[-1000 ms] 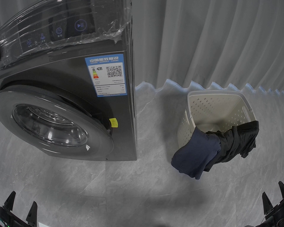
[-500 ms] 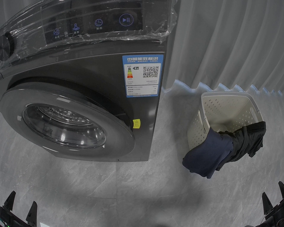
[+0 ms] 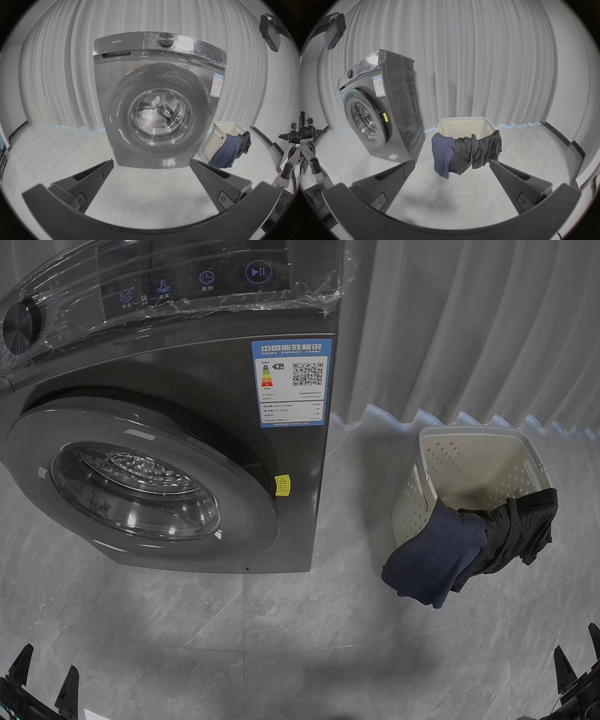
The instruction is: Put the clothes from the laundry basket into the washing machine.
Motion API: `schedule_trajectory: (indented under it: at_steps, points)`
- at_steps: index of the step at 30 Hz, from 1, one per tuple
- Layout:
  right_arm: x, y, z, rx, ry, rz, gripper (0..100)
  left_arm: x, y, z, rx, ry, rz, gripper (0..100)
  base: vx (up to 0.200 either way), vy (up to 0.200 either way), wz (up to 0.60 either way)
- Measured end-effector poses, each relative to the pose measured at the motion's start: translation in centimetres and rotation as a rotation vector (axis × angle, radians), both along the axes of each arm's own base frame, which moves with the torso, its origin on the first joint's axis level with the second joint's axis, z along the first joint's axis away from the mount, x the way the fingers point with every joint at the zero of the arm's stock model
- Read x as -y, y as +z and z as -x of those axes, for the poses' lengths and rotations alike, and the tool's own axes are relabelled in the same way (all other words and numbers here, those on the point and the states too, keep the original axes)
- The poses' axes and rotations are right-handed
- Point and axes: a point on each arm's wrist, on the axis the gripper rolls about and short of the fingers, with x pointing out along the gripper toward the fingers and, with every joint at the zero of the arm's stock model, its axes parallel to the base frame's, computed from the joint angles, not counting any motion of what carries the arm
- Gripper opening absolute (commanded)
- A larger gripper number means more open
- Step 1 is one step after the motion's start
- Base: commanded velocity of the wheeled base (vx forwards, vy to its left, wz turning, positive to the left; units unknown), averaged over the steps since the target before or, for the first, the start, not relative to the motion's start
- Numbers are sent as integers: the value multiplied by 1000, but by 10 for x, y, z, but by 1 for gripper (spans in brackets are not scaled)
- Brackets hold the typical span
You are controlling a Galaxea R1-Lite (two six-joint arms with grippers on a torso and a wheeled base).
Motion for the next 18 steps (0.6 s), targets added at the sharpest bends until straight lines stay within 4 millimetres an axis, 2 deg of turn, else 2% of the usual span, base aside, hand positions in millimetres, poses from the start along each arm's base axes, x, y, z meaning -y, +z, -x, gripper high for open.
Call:
schedule_trajectory:
  at_steps: [18]
  points:
    - [0, 0, 0, 0, -1, 0, 100, 0, 0, 0, 0, 0, 0, 100, 0, 200, 0]
